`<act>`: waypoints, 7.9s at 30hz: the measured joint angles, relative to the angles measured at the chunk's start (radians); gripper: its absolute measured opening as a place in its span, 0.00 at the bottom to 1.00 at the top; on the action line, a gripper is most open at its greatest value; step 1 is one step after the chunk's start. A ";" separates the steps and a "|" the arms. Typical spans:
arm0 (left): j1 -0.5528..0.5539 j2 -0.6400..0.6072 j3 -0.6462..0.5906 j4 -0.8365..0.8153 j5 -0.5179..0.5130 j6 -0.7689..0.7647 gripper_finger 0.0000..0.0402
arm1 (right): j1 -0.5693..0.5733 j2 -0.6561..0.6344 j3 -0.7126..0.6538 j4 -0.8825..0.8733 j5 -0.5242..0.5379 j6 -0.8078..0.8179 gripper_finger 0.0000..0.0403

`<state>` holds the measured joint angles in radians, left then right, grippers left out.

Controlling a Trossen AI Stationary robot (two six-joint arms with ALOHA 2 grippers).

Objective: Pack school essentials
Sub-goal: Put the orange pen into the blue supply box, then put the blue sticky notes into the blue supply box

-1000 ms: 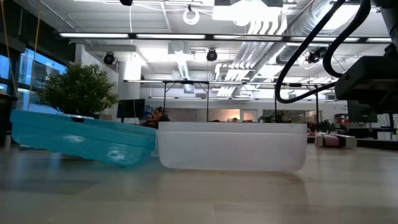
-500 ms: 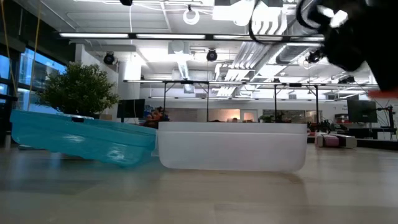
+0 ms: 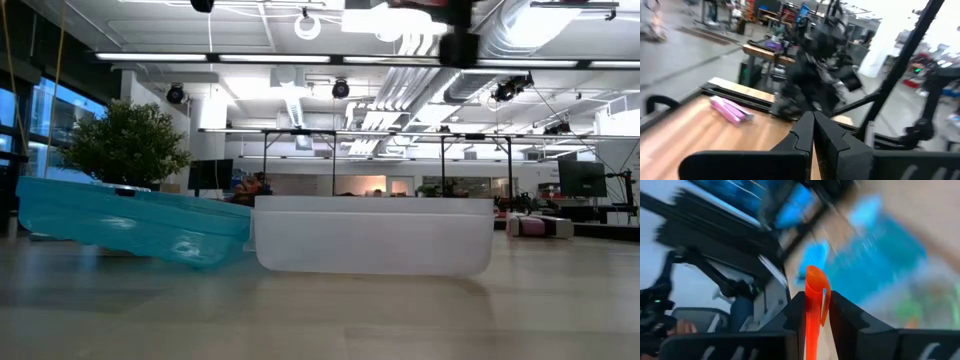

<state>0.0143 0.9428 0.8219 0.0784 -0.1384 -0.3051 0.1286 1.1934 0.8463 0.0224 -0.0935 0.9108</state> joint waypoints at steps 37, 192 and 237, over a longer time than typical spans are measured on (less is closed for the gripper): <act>0.000 0.000 0.000 0.001 -0.032 -0.111 0.00 | -0.161 0.003 0.368 -0.326 -0.015 -0.622 0.13; 0.000 0.000 0.000 -0.003 -0.093 0.176 0.00 | -0.175 -0.240 -0.036 0.094 -0.071 -0.762 0.00; -0.001 0.288 -0.206 -0.997 -0.013 -0.937 0.51 | -0.177 -0.236 -0.037 0.019 -0.068 -0.753 0.00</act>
<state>0.0136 1.2307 0.6159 -0.9182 -0.1511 -1.2425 -0.0479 0.9573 0.8092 0.0410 -0.1616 0.1577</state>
